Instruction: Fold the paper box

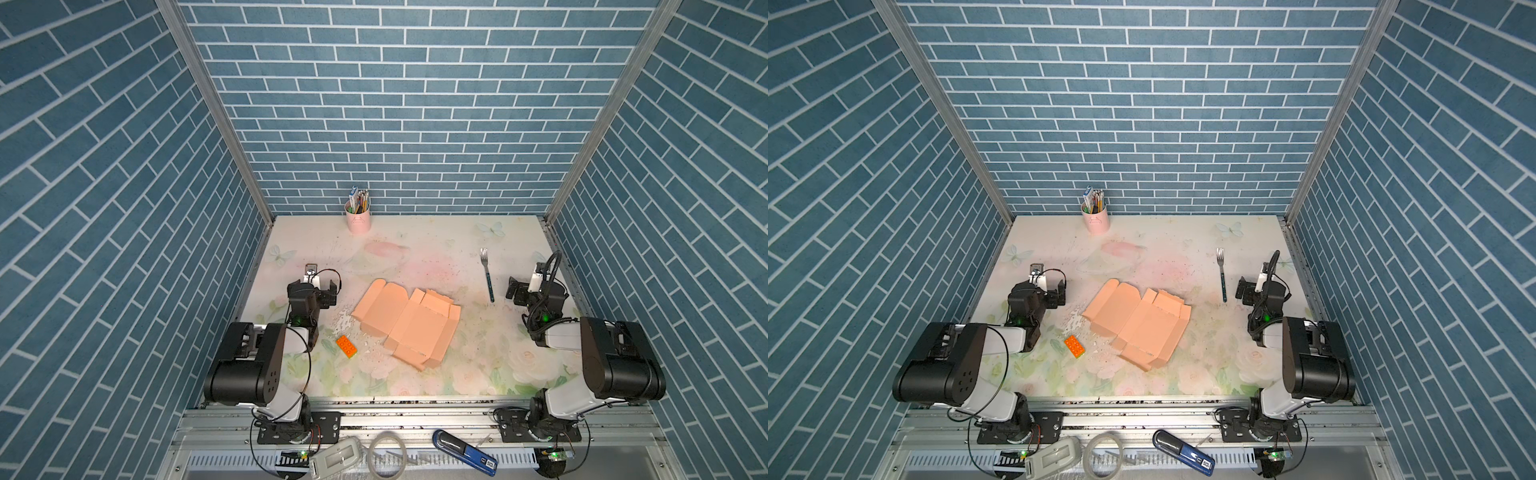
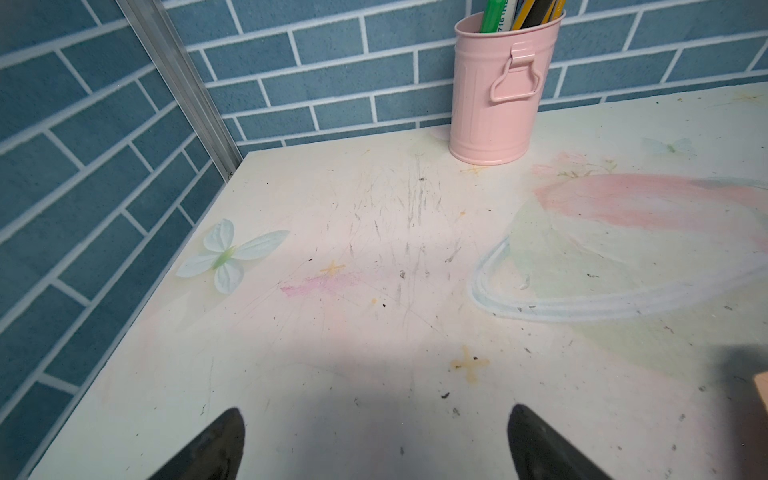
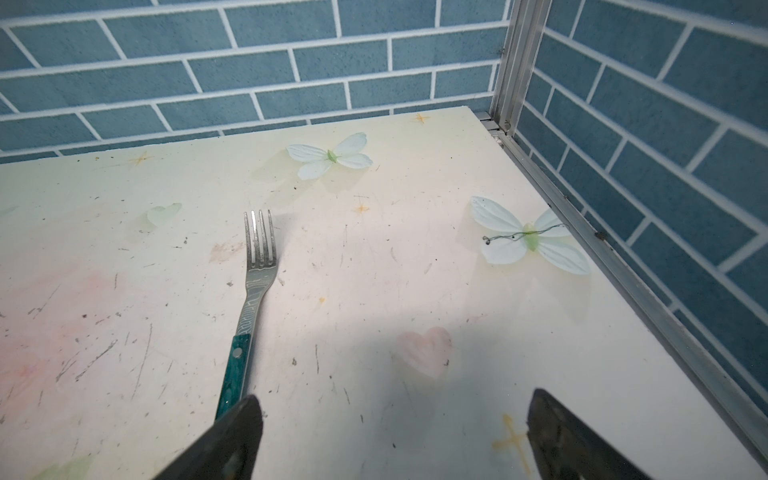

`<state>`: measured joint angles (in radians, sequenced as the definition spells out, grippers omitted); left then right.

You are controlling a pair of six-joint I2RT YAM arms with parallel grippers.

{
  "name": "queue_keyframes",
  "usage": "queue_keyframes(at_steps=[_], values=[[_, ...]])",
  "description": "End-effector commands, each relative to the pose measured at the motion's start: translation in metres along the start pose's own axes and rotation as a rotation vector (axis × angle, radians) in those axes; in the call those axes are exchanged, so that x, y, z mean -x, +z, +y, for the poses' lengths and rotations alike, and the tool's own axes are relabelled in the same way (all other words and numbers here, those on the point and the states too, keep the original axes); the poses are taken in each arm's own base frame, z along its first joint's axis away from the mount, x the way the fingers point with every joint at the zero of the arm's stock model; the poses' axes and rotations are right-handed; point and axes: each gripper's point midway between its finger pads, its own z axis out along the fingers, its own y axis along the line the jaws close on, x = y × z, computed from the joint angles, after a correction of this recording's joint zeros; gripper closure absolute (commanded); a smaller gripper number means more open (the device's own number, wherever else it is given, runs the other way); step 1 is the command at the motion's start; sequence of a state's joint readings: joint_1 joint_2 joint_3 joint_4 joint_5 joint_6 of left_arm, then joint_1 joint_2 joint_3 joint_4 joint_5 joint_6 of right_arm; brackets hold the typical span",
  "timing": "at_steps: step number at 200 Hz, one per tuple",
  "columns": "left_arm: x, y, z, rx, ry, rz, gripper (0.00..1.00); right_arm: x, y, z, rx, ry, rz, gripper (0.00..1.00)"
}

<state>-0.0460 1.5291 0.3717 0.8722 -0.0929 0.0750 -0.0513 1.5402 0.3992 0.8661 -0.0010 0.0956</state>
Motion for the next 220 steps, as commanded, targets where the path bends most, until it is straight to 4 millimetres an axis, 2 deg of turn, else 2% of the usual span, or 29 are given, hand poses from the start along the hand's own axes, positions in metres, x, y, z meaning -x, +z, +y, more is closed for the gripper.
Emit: queue_keyframes(at_steps=[1,39,57,77,106,149,162,183,188,194,220], values=[[0.005,0.003,0.001,-0.001,-0.010,-0.002,0.00,-0.003,0.000,0.000,-0.001,-0.039,0.008,0.01],[0.005,0.002,0.001,0.002,-0.009,-0.005,0.00,-0.002,-0.001,-0.002,-0.013,-0.043,0.001,0.04],[0.005,0.001,0.012,0.078,-0.027,0.005,0.00,-0.002,-0.003,-0.002,-0.019,-0.049,-0.007,0.04],[0.007,0.001,0.013,0.095,-0.023,0.006,0.01,-0.002,-0.004,-0.001,-0.036,-0.062,-0.011,0.04],[0.028,0.000,0.017,0.143,0.006,0.054,0.01,0.001,-0.007,-0.002,-0.052,-0.061,-0.026,0.04],[0.048,-0.007,0.026,0.195,0.001,0.081,0.00,0.005,-0.010,-0.008,-0.090,-0.048,-0.035,0.01],[0.060,-0.011,0.028,0.203,-0.052,0.074,0.01,0.008,-0.013,-0.011,-0.106,-0.044,-0.043,0.01],[0.083,-0.020,0.026,0.211,-0.076,0.063,0.01,0.016,-0.022,-0.019,-0.156,-0.024,-0.064,0.01],[0.081,-0.023,0.025,0.217,-0.065,0.079,0.00,0.015,-0.023,-0.023,-0.175,-0.019,-0.055,0.01],[0.096,-0.026,0.023,0.215,-0.066,0.064,0.00,0.018,-0.026,-0.026,-0.198,-0.013,-0.055,0.02],[0.119,-0.044,0.000,0.137,-0.078,0.043,0.00,0.039,-0.040,-0.041,-0.327,0.040,-0.018,0.02]])
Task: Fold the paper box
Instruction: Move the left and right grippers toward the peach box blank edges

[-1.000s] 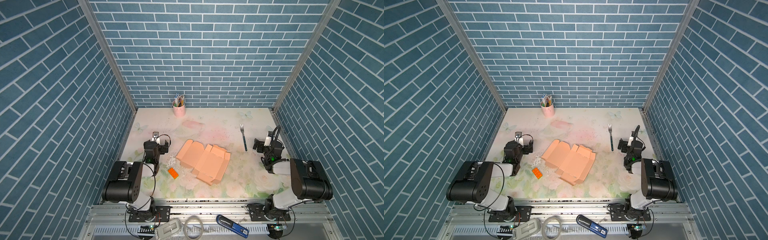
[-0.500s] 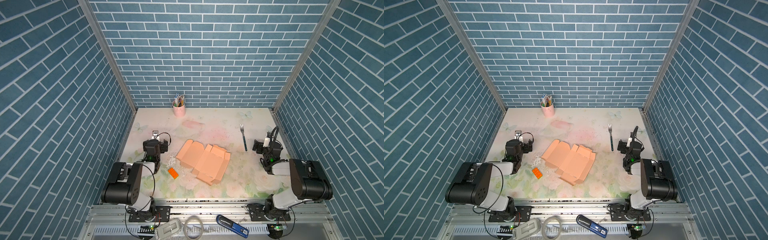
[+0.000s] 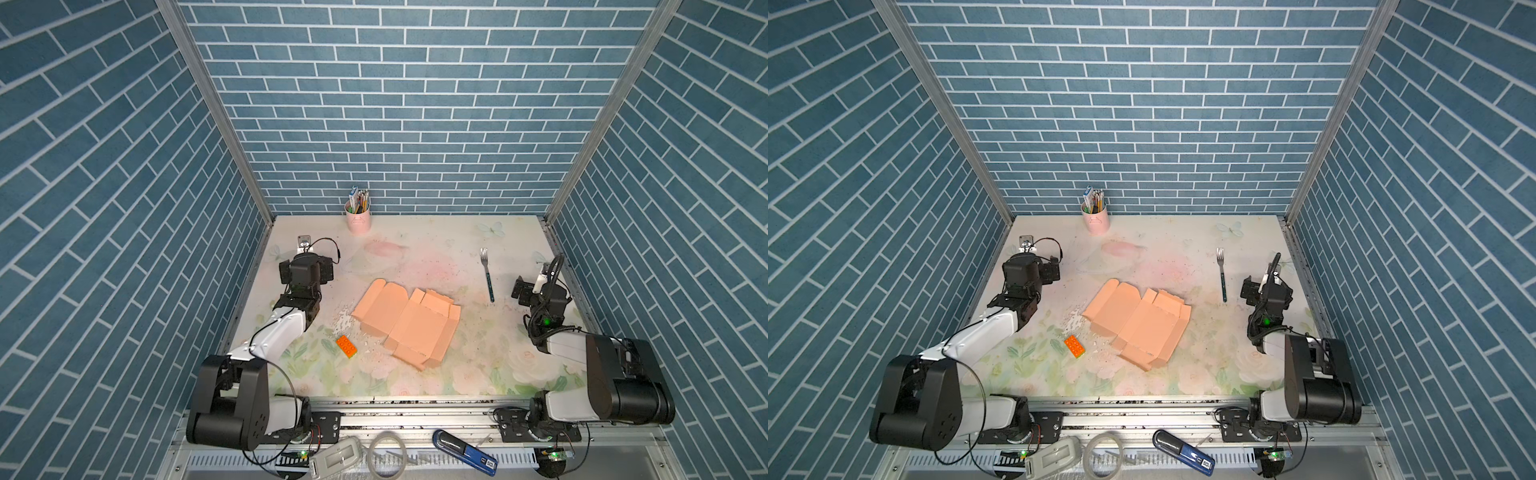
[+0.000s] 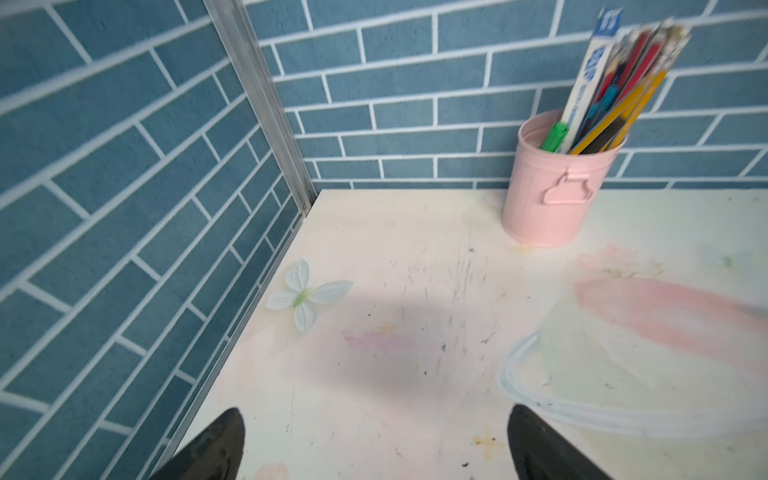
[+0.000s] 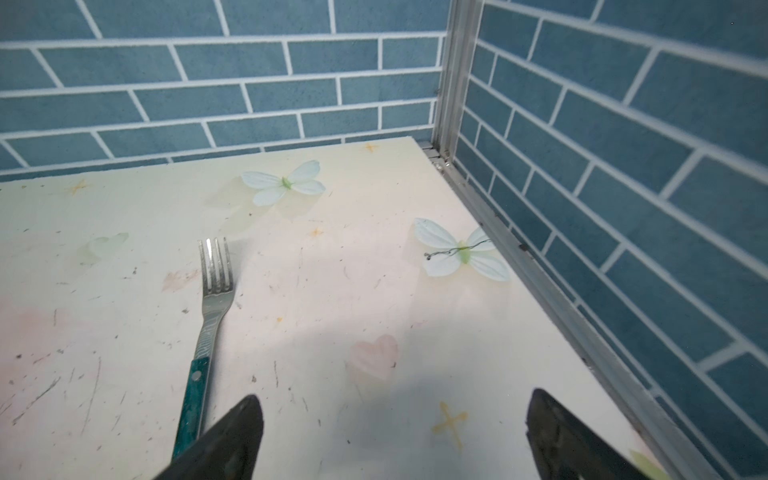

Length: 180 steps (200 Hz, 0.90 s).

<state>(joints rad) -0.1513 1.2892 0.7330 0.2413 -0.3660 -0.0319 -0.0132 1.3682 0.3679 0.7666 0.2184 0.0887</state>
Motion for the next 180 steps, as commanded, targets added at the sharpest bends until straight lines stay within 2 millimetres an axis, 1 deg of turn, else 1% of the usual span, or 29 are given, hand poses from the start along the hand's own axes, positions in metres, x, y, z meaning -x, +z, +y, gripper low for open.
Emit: queue_keyframes(at_steps=[1,9,32,38,48,60,70,87,92,111,125,137,150,162,168,180], values=[[0.011,-0.022,-0.013,-0.044,-0.016,0.023,0.01,0.018,-0.009,-0.021,-0.149,0.052,0.044,0.02],[0.016,-0.027,-0.021,-0.099,-0.066,0.027,0.00,0.025,-0.012,-0.020,-0.143,0.092,0.052,0.02],[0.027,-0.036,-0.055,-0.279,-0.108,0.106,0.01,0.044,-0.022,0.002,-0.076,0.181,0.077,0.02],[0.027,-0.037,-0.061,-0.312,-0.117,0.126,0.00,0.048,-0.025,0.011,-0.053,0.212,0.085,0.02],[0.028,-0.038,-0.070,-0.352,-0.135,0.150,0.00,0.053,-0.031,0.031,0.020,0.256,0.108,0.02],[0.029,-0.041,-0.078,-0.398,-0.144,0.161,0.00,0.053,-0.041,0.053,0.076,0.314,0.156,0.03],[0.032,-0.043,-0.083,-0.430,-0.151,0.167,0.00,0.050,-0.049,0.069,0.122,0.368,0.203,0.05],[0.035,-0.050,-0.092,-0.467,-0.159,0.170,0.00,0.039,-0.064,0.093,0.179,0.447,0.300,0.09],[0.036,-0.052,-0.095,-0.473,-0.154,0.167,0.00,0.036,-0.070,0.102,0.200,0.447,0.329,0.10],[0.035,-0.065,-0.110,-0.500,-0.107,0.151,0.00,0.021,-0.094,0.121,0.207,0.427,0.409,0.12],[0.033,-0.071,-0.119,-0.520,-0.084,0.150,0.01,0.011,-0.111,0.133,0.225,0.445,0.435,0.15],[0.033,-0.074,-0.125,-0.535,-0.081,0.149,0.01,-0.005,-0.123,0.145,0.264,0.473,0.461,0.18],[0.033,-0.078,-0.132,-0.560,-0.073,0.144,0.00,-0.022,-0.130,0.152,0.280,0.483,0.503,0.19],[0.034,-0.080,-0.136,-0.574,-0.063,0.141,0.01,-0.037,-0.137,0.158,0.284,0.484,0.544,0.24],[0.036,-0.081,-0.136,-0.577,-0.066,0.140,0.00,-0.042,-0.141,0.162,0.292,0.489,0.557,0.26],[0.037,-0.082,-0.138,-0.584,-0.070,0.135,0.00,-0.052,-0.150,0.171,0.313,0.491,0.579,0.26]])
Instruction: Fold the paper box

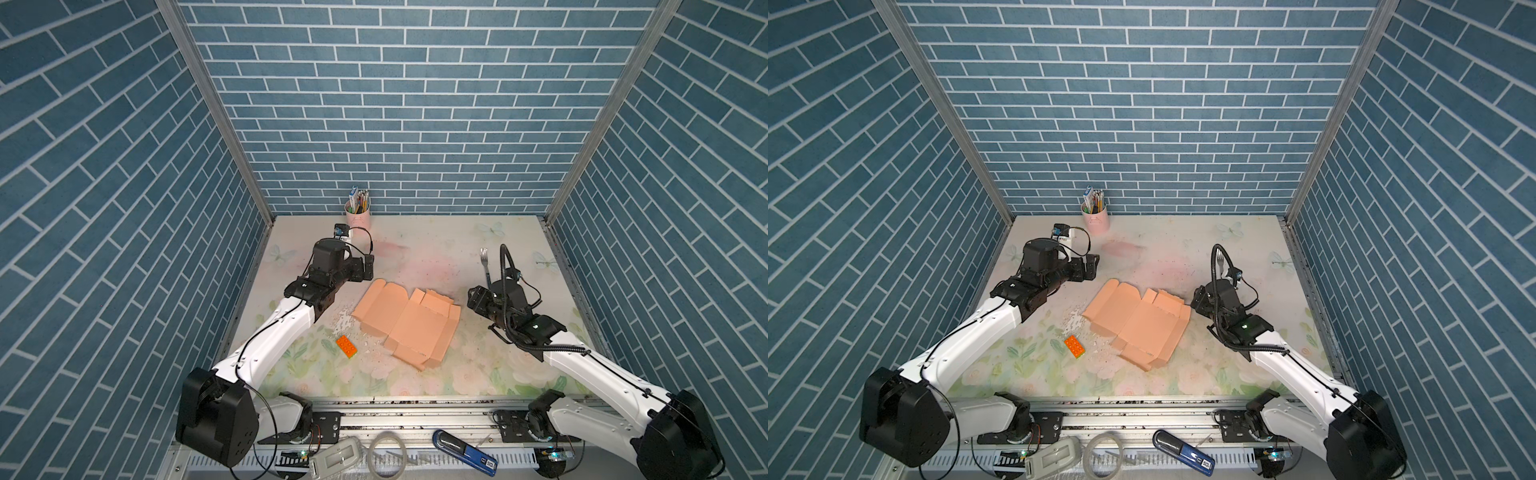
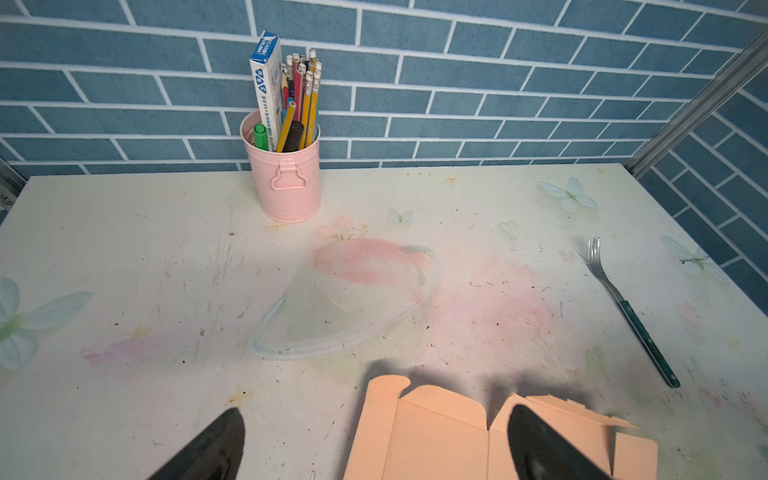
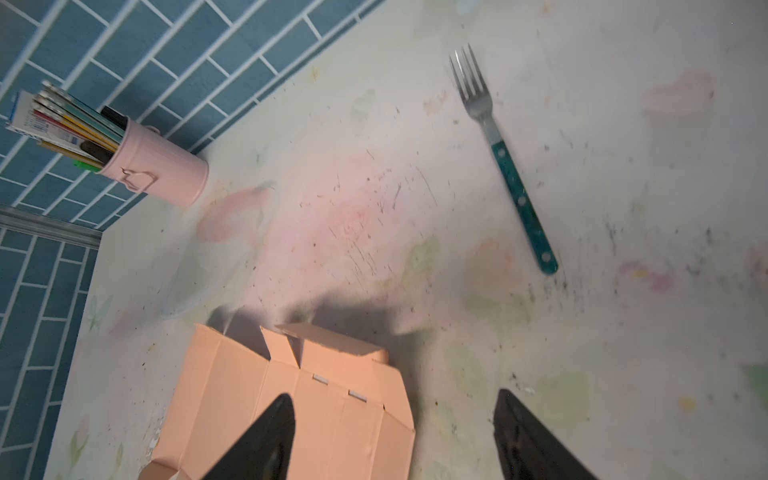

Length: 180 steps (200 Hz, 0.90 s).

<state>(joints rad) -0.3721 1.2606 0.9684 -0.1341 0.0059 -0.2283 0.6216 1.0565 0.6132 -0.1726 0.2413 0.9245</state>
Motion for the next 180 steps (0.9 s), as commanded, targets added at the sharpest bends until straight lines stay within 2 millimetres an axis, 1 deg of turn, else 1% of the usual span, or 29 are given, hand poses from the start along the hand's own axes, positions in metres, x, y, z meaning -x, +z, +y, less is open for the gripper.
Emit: queue_keyframes(at_steps=[1,19,50,75,89,99,123,151,180], values=[[0.010,-0.006,-0.008,-0.030,0.010,-0.022,0.00,-0.032,0.001,-0.006,-0.031,0.095,0.066,0.26],[0.008,-0.004,-0.009,-0.039,0.019,-0.027,0.00,-0.049,0.002,-0.002,-0.035,0.097,0.082,0.28],[0.003,0.002,-0.008,-0.032,0.025,-0.010,0.00,-0.073,0.004,0.021,-0.040,0.053,0.116,0.30],[0.003,0.001,-0.011,-0.044,0.023,-0.004,0.00,-0.090,0.009,0.029,-0.067,0.048,0.149,0.33],[0.006,-0.002,-0.013,-0.050,0.024,-0.014,0.00,-0.100,0.012,0.023,-0.091,0.067,0.156,0.34],[0.007,-0.004,-0.015,-0.057,0.026,-0.019,0.00,-0.104,0.013,0.020,-0.089,0.083,0.156,0.34],[0.008,-0.006,-0.015,-0.058,0.030,-0.022,0.00,-0.107,0.011,0.012,-0.078,0.117,0.154,0.35],[0.003,-0.005,-0.017,-0.050,0.065,0.001,0.00,-0.111,0.008,-0.003,-0.089,0.128,0.158,0.35],[-0.006,-0.001,-0.026,-0.049,0.106,0.034,0.01,-0.122,0.015,-0.008,-0.040,0.159,0.190,0.36]])
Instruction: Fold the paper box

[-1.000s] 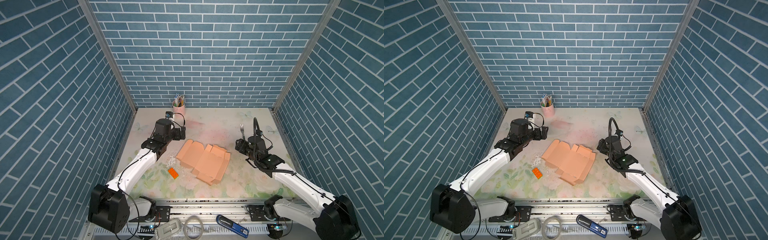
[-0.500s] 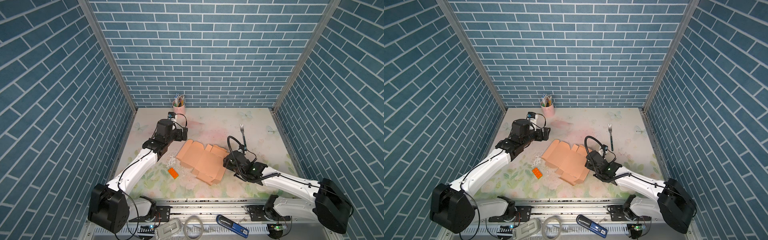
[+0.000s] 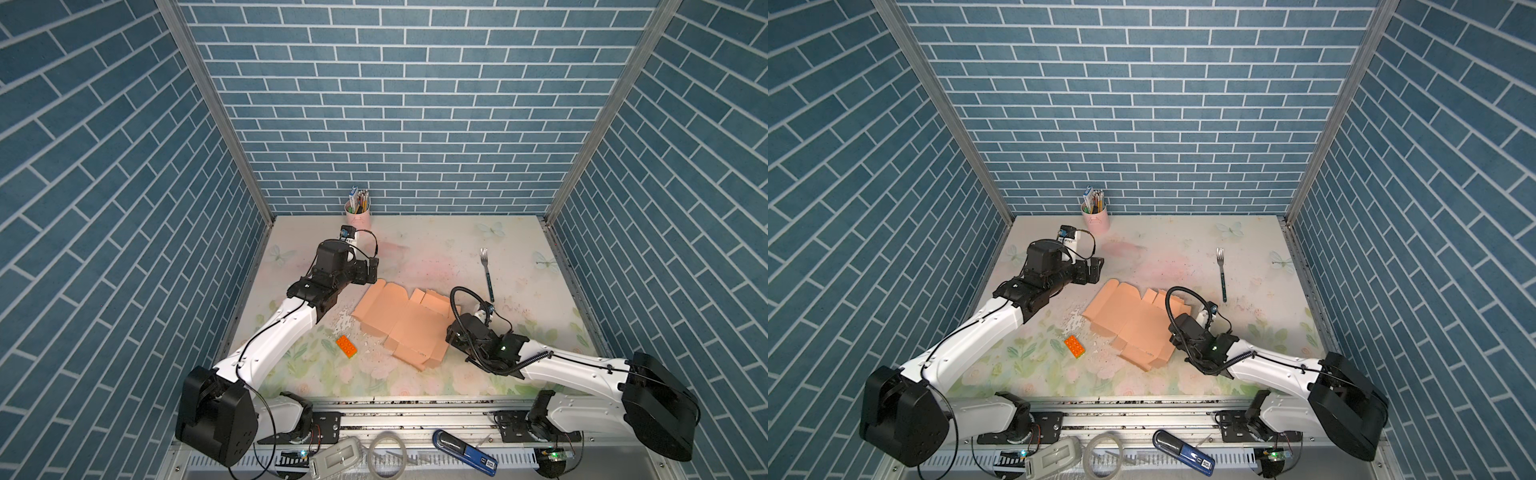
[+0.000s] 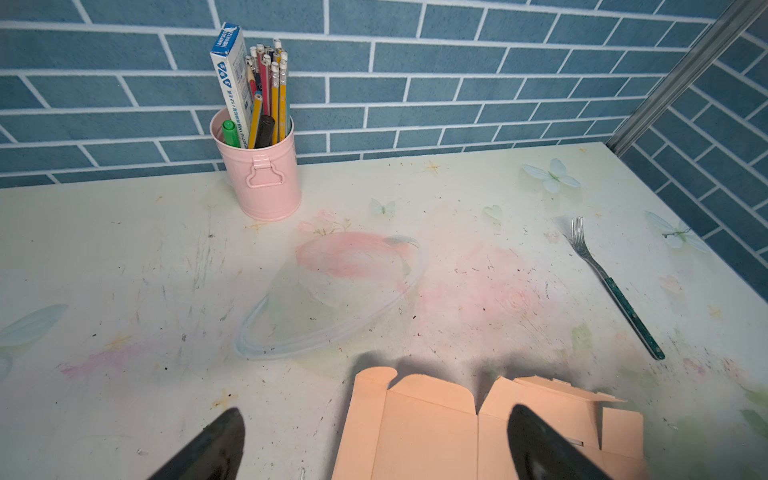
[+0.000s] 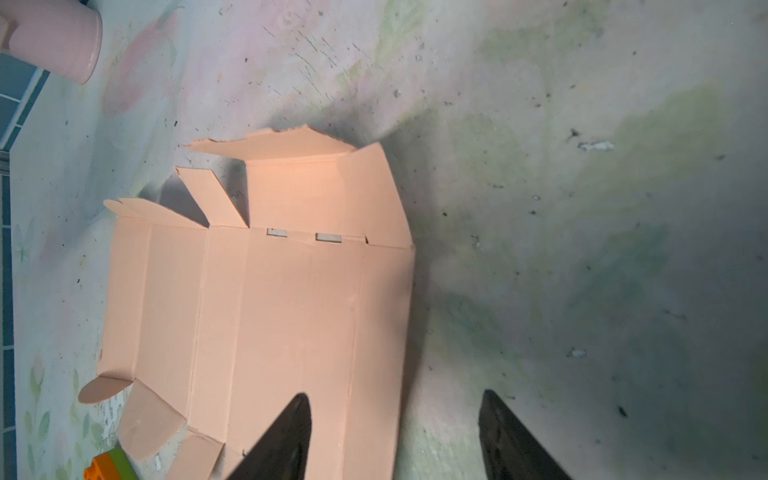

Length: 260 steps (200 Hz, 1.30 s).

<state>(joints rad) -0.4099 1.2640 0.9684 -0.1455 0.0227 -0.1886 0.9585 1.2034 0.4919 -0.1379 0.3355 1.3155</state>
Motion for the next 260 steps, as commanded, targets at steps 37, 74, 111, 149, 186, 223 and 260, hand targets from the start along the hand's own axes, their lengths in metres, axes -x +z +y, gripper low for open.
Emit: queue_keyframes(at_steps=[37,74,111,149,186,223,260], values=[[-0.002,0.006,-0.019,-0.052,0.006,0.048,0.00,-0.012,0.024,-0.001,0.107,0.102,0.056,0.36],[-0.009,0.015,-0.021,-0.058,-0.002,0.085,0.00,-0.024,0.047,0.019,0.197,0.116,0.114,0.41],[-0.016,0.023,-0.019,-0.049,0.000,0.114,0.00,-0.029,0.062,0.023,0.242,0.179,0.133,0.62],[-0.019,0.025,-0.018,-0.040,0.007,0.126,0.01,-0.013,0.057,0.019,0.228,0.158,0.085,0.82],[-0.022,0.025,-0.018,-0.027,0.042,0.135,0.00,0.012,0.043,0.021,0.198,0.075,0.037,0.94],[-0.025,0.026,-0.021,-0.032,0.070,0.144,0.00,0.031,0.034,0.032,0.192,-0.023,0.018,1.00],[-0.029,0.028,-0.030,-0.058,0.111,0.164,0.00,0.044,0.026,0.050,0.201,-0.130,0.038,1.00]])
